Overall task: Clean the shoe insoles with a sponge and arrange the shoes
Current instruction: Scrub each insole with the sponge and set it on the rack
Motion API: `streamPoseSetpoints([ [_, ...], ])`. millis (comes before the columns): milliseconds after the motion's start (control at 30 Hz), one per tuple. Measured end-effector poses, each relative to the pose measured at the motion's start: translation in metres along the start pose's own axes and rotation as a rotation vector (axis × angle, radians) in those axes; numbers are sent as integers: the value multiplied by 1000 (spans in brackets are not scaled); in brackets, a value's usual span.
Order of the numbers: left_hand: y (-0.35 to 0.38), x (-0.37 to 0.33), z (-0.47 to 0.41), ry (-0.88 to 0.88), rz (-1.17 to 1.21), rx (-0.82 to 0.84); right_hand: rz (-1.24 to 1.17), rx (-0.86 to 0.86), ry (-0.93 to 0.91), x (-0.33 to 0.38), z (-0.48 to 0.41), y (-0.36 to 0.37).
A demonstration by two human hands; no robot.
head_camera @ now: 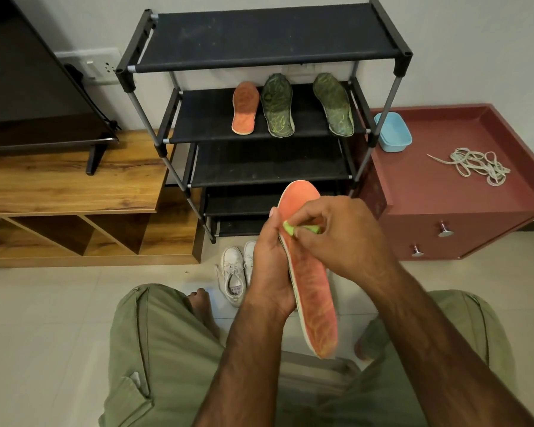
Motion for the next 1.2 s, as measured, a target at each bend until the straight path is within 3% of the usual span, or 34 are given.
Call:
streamPoseSetpoints([
  [67, -2, -1, 0, 1, -8, 7, -58, 80, -6, 1, 1, 0],
  [167, -4, 0, -1, 11, -80, -5, 120, -79, 56, -2, -2, -9],
  [233, -1, 0, 0, 4, -57, -13, 115, -116, 36, 0, -1, -4],
  [333, -2, -1, 2, -15, -20, 0, -57, 84, -42, 6, 3, 0],
  [400, -6, -1, 0, -9, -56, 5, 17, 145, -3, 4, 0, -7],
  [500, -4, 0, 1, -14, -94, -11, 160, -15, 54, 2, -2, -12],
  [633, -3, -4, 3, -26, -15, -4, -45, 72, -27, 4, 3, -1],
  [800, -3, -8, 0, -13, -67, -10, -88, -193, -3, -8, -2, -15],
  [967, 2, -7, 1, -40, 57, 49, 179, -23, -141, 0, 4, -8],
  [1200, -6, -1, 3, -20, 74, 76, 206, -79, -174, 3, 1, -4],
])
Point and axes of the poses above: each hand's wrist, its own z-axis away from the middle knuckle, its own y-axis out of the palm, x = y × z, the point moved 2 cm from there along -z, towards the middle knuckle, and after that the axes turned 1 degree about z, right-handed, at the moved point
